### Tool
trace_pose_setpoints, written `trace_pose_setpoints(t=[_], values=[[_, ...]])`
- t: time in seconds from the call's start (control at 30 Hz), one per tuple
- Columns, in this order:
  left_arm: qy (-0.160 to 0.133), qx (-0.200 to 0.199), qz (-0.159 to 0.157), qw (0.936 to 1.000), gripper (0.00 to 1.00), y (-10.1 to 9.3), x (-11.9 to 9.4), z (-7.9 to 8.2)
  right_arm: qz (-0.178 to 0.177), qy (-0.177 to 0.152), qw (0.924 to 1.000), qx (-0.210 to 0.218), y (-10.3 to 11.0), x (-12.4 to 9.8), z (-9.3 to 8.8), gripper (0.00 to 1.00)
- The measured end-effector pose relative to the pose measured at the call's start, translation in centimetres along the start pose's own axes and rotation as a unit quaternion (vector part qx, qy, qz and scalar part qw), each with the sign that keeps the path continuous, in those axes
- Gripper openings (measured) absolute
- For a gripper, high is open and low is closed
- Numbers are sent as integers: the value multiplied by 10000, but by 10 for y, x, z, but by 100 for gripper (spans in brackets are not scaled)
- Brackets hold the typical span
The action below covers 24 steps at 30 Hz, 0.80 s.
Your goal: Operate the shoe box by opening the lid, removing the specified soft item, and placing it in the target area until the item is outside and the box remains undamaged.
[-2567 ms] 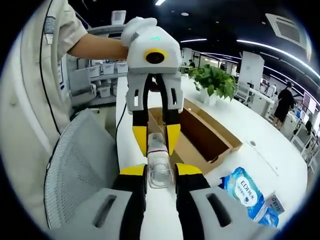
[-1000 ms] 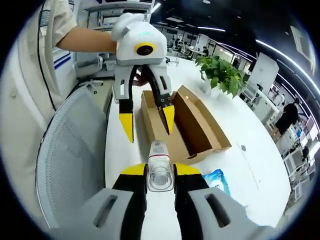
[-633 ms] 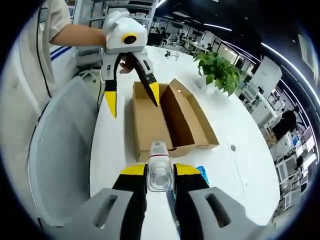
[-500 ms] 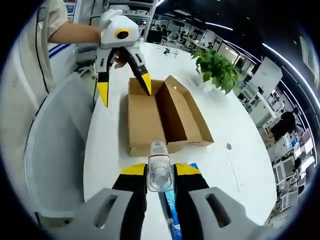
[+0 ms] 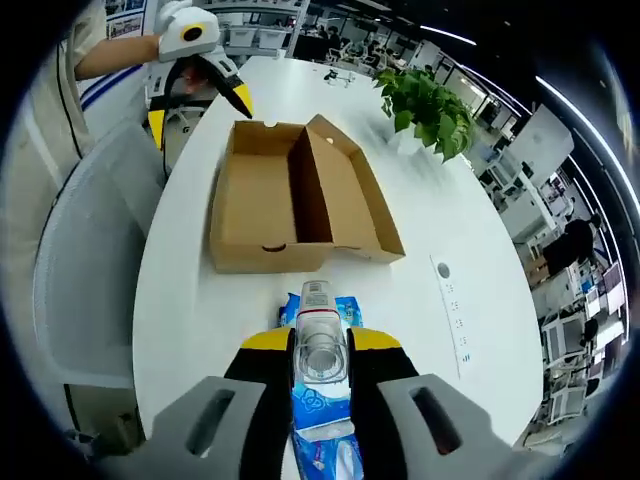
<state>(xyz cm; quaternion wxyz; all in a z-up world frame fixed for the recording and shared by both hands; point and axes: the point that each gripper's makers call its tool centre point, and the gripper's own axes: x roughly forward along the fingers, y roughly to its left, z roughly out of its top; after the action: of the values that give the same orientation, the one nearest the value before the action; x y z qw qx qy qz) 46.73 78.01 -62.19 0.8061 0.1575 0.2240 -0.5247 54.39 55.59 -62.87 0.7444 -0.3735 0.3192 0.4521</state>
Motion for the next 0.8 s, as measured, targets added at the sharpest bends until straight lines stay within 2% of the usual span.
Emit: trace_pose_setpoints(t=[0.47,0.8], values=[[-77,-405,543,9977,91,12,-28,-13,175,637,9976,227,-53,23,-43,17],[-118,-656,867,9940,100,16,-47,-26,371,1211,9919,-22,-72,39,-62,17]])
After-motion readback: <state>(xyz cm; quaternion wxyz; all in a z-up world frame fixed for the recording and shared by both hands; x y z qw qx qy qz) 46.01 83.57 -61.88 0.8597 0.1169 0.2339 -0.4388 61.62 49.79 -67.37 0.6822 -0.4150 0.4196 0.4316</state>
